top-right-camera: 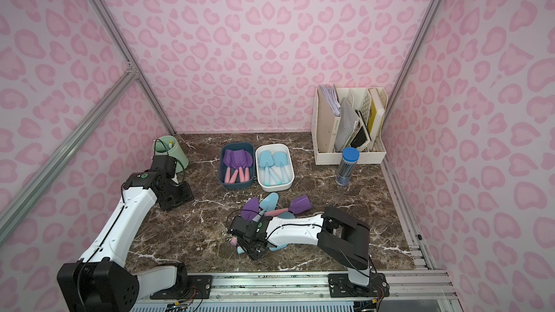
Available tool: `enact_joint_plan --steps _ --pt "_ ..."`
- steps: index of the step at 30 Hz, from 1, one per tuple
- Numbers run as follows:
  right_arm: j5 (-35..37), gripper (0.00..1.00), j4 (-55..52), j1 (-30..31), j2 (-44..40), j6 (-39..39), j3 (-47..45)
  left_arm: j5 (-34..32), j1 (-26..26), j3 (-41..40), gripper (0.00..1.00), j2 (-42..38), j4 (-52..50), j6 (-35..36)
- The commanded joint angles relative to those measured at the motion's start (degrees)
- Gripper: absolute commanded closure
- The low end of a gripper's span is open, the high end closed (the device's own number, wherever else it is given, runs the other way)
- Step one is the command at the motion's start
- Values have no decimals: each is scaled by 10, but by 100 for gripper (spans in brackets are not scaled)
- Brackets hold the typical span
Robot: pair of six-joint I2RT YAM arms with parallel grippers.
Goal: Sort the small shovels by color and place them into the storage box
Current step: Pick up the shovel from the center of the board.
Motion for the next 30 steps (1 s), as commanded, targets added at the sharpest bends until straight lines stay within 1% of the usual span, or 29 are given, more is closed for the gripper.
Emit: enact_joint_plan --steps 1,14,20,30 --pt "7 54 -16 4 -6 140 -3 -1 1 4 44 -1 -10 7" --pt "8 63 -14 17 -5 147 -10 -1 1 5 45 -5 -11 7" --pt "13 68 -16 21 -6 155 -14 1 1 6 45 -4 -10 7" --pt "20 69 -26 26 -6 163 -10 2 1 4 45 -4 -10 8"
